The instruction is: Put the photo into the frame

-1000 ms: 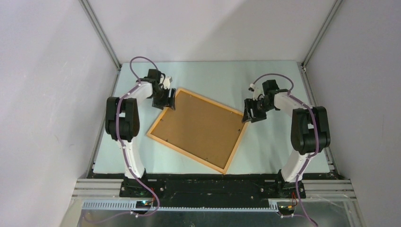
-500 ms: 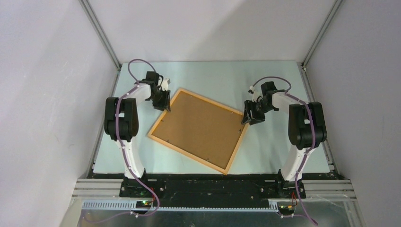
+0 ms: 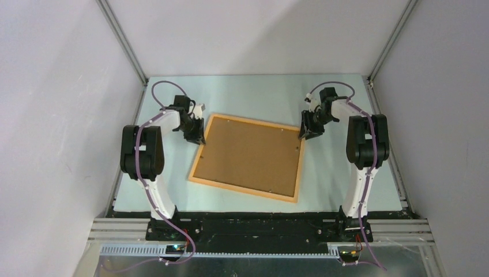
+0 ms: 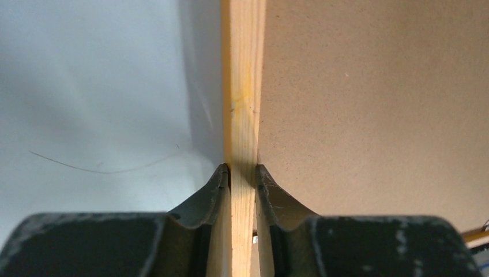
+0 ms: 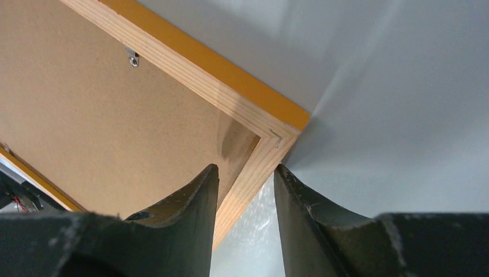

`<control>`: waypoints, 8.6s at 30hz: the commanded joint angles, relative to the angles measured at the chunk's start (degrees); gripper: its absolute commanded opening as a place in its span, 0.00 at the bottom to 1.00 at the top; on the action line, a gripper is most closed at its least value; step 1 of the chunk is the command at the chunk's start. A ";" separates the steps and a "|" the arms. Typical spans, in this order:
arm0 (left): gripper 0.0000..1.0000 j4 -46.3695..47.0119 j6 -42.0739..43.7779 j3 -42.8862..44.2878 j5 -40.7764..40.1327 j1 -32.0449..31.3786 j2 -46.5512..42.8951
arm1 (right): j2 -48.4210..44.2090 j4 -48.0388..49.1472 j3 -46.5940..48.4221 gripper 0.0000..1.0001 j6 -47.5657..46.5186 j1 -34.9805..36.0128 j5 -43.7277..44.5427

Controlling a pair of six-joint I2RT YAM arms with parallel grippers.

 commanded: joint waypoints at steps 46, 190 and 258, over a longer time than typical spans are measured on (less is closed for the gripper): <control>0.63 -4.08 6.98 -12.49 10.31 -4.43 -13.11 | -5.15 6.67 -0.60 0.68 -5.24 0.64 8.18; 0.63 -3.98 6.21 -10.46 9.14 -4.43 -10.55 | 1.81 5.44 2.40 0.48 -3.73 1.01 5.88; 0.62 -3.99 5.97 -10.39 7.88 -4.35 -11.03 | -2.56 3.37 1.02 0.56 -11.54 -3.56 0.14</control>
